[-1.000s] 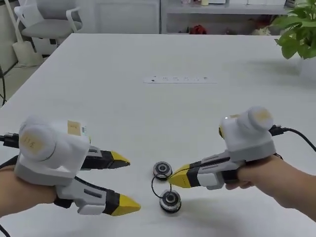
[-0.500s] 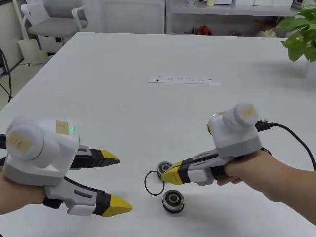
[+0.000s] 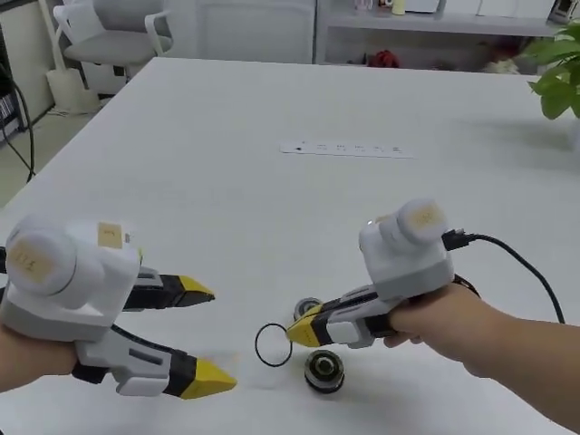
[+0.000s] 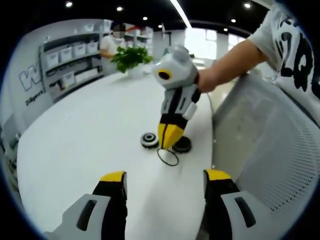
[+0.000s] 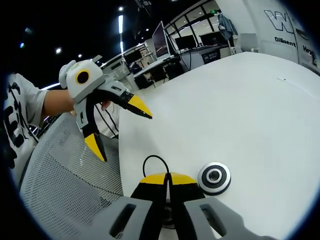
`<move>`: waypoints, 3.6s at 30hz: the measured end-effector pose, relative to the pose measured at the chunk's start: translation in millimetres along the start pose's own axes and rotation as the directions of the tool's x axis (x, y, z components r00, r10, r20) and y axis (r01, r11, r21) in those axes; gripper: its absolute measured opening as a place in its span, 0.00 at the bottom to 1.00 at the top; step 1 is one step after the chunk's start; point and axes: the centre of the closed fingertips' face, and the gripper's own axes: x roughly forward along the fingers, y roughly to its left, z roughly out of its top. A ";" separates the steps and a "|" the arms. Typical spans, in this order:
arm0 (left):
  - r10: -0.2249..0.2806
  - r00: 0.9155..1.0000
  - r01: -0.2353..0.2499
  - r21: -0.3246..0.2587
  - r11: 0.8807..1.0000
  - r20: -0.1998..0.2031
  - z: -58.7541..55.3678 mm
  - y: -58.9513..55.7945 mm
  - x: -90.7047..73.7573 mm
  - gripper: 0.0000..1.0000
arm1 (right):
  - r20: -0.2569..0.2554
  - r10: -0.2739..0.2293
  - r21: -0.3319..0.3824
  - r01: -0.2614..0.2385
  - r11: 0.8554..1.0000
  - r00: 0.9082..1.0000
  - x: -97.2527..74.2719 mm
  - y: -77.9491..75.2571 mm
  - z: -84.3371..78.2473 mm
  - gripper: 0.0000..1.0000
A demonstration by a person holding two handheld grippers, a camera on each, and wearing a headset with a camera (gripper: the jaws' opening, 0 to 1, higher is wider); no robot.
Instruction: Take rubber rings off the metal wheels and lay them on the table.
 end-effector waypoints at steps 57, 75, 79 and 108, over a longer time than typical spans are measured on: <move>-0.028 0.999 0.029 0.062 0.998 -0.016 21.5 4.8 14.9 0.61 | 0.082 -0.055 -0.019 0.056 0.998 0.995 -33.4 -5.5 9.2 0.12; -0.076 0.997 0.078 0.086 0.993 -0.023 32.8 -3.7 36.5 0.58 | 0.071 -0.073 -0.019 0.075 0.997 0.995 -55.2 -12.9 -15.5 0.14; -0.088 0.996 0.090 0.095 0.991 -0.025 35.4 -7.5 41.0 0.57 | 0.065 -0.067 -0.023 0.068 0.997 0.996 -57.0 -12.7 -21.8 0.14; -0.193 0.976 0.202 0.088 0.975 -0.098 25.6 -28.9 80.3 0.44 | -0.008 -0.007 -0.190 0.005 0.982 1.000 -47.6 -8.6 -57.3 0.19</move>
